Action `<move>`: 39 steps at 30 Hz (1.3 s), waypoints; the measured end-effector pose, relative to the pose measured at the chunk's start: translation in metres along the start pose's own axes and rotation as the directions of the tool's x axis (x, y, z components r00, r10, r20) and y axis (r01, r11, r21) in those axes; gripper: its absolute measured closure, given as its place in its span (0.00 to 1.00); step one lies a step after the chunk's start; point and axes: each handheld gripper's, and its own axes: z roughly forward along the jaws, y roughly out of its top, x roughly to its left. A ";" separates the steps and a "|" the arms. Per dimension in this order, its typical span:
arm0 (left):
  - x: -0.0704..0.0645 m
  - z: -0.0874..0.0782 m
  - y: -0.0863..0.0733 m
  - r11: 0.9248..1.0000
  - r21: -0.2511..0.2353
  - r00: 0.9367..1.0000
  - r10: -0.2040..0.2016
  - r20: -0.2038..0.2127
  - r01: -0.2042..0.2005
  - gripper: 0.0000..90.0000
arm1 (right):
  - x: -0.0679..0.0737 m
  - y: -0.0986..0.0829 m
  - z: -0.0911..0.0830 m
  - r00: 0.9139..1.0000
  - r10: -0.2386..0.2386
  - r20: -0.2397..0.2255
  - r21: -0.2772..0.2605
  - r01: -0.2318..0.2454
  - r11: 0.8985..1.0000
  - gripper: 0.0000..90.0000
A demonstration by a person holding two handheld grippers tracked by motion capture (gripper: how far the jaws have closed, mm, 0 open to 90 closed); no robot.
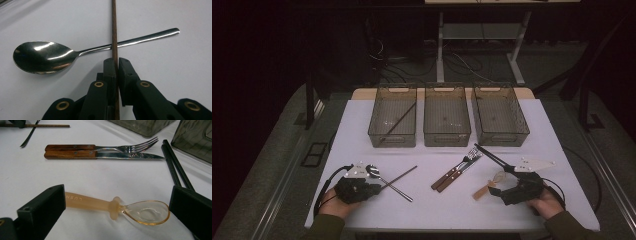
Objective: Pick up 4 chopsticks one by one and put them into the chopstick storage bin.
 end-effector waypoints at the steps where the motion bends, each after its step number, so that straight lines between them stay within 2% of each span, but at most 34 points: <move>1: 0.000 0.000 0.000 1.000 -0.003 1.000 -0.002 0.001 0.002 0.94 | 0.000 0.000 0.000 1.000 0.000 0.000 0.000 0.000 1.000 0.01; 20: -0.006 -0.003 0.013 0.997 -0.054 0.999 -0.049 0.006 0.049 0.94 | 0.000 0.000 0.001 1.000 0.002 0.004 0.004 -0.002 1.000 0.01; 25: -0.006 -0.004 0.017 0.998 -0.046 0.999 -0.032 0.003 0.032 0.94 | 0.000 0.000 0.001 1.000 0.000 0.005 0.004 0.000 1.000 0.01; 32: -0.005 -0.006 0.023 0.998 -0.063 1.000 -0.027 -0.002 0.027 0.94 | 0.000 0.000 0.001 1.000 0.001 0.004 0.004 -0.001 1.000 0.01; 34: -0.006 -0.005 0.025 0.996 -0.074 0.999 -0.044 -0.003 0.043 0.94 | 0.000 0.000 0.001 1.000 0.001 0.006 0.004 -0.001 1.000 0.01; 35: -0.005 -0.006 0.026 0.997 -0.072 1.000 -0.028 -0.002 0.027 0.94 | 0.000 0.000 0.001 1.000 0.001 0.006 0.004 -0.001 1.000 0.01; 39: -0.005 -0.006 0.029 0.996 -0.080 1.000 -0.029 -0.006 0.029 0.94 | 0.000 0.000 0.001 1.000 -0.002 0.007 0.003 0.002 1.000 0.01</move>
